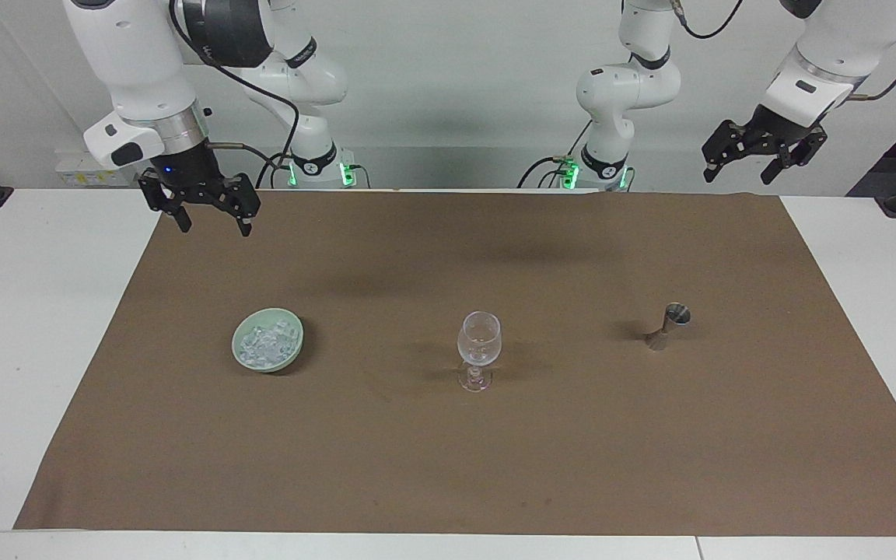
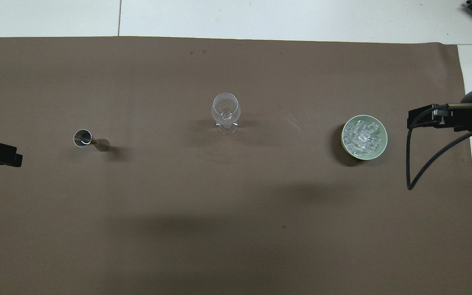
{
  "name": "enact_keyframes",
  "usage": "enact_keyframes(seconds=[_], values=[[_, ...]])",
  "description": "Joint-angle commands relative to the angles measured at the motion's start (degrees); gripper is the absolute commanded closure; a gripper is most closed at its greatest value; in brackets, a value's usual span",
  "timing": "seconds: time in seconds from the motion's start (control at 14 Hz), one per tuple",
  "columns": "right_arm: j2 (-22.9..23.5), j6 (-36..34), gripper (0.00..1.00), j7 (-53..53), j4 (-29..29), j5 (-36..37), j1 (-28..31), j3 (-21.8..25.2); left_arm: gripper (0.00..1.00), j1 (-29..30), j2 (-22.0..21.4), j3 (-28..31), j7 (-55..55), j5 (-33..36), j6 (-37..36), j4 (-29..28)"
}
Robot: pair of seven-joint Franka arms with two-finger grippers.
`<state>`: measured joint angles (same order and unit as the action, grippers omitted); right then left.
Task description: Pour wine and add ice with both arms
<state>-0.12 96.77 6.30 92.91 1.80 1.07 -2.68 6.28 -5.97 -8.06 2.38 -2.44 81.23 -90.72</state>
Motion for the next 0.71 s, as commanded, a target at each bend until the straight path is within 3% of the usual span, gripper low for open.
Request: enact_keyframes(seconds=[0.0,0.64], values=[[0.1,-0.1,0.0,-1.2,-0.2,-0.9,0.3,0.0,0.0,0.0,-0.4,0.4,0.6,-0.8,-0.8,0.5],[0.1,-0.1,0.0,-1.2,-0.2,-0.9,0.3,0.0,0.0,0.0,-0.6,0.1,0.1,-0.9,-0.6,0.3]])
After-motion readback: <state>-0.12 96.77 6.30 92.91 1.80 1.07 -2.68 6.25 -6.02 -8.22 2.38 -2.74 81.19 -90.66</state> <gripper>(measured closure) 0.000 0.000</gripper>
